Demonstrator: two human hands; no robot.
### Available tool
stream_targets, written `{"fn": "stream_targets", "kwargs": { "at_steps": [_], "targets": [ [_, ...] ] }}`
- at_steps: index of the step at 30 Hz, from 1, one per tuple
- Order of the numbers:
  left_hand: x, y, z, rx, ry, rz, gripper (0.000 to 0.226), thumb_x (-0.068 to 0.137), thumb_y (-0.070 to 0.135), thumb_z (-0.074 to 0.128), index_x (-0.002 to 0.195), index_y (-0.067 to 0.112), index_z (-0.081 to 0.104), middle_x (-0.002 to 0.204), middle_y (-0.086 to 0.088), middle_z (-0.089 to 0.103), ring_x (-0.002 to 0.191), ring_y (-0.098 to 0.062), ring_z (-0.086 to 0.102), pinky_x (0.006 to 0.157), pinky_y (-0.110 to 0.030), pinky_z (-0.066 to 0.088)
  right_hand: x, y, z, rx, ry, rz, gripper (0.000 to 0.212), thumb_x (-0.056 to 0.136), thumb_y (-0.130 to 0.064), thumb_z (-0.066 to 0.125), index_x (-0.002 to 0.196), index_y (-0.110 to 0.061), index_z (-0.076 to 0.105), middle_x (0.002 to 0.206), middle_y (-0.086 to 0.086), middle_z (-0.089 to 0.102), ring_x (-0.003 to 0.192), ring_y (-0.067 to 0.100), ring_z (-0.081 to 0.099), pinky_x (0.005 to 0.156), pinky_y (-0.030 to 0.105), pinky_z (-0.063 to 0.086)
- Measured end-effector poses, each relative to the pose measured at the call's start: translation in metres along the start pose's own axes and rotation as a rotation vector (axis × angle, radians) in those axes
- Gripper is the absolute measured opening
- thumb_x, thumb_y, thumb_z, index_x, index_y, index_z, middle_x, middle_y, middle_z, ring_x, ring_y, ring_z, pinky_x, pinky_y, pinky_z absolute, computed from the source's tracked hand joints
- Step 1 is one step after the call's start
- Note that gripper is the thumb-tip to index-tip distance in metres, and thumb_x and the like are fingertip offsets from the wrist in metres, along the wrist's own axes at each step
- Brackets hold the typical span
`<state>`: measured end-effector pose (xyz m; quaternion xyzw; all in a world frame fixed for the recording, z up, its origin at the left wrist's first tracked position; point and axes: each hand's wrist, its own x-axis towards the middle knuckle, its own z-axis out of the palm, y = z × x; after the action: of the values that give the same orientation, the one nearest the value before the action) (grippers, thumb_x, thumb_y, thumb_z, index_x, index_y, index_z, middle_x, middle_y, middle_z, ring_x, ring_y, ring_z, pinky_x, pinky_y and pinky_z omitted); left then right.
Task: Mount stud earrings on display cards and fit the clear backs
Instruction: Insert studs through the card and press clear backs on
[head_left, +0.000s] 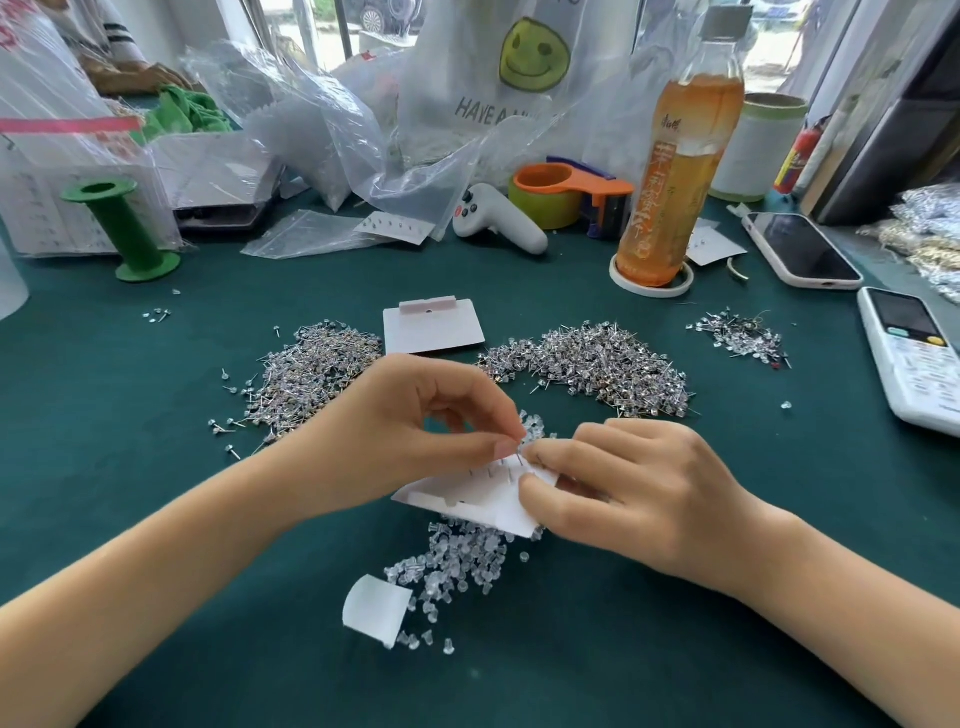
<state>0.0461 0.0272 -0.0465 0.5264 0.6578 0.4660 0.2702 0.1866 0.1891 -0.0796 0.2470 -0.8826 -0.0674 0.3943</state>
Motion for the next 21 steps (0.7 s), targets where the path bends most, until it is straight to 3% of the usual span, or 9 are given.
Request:
{"fn": "stream_targets", "kwargs": {
  "at_steps": [6, 21],
  "targets": [
    [-0.0002, -0.0001, 0.0013, -0.058, 0.002, -0.025, 0.017, 0.075, 0.016, 0.073, 0.09, 0.009, 0.07, 0.084, -0.003, 0.072, 0.078, -0.015, 0.068, 0.078, -0.025, 0.054, -0.0005, -0.0015, 0.0001, -0.005, -0.008, -0.002, 0.025, 0.084, 0.003, 0.061, 0.098, -0.014, 0.051, 0.075, 0.006, 0.066, 0.054, 0.02, 0.045, 0.045, 0.028, 0.041],
    [0.0014, 0.0048, 0.0001, 0.056, -0.047, -0.052, 0.013, 0.077, 0.002, 0.074, 0.086, 0.011, 0.071, 0.083, -0.003, 0.074, 0.079, -0.016, 0.071, 0.077, -0.023, 0.054, 0.0006, -0.0044, 0.0011, -0.053, -0.033, -0.039, 0.026, 0.08, 0.003, 0.064, 0.095, -0.014, 0.051, 0.069, 0.004, 0.064, 0.051, 0.019, 0.039, 0.044, 0.029, 0.039]
  ]
}}
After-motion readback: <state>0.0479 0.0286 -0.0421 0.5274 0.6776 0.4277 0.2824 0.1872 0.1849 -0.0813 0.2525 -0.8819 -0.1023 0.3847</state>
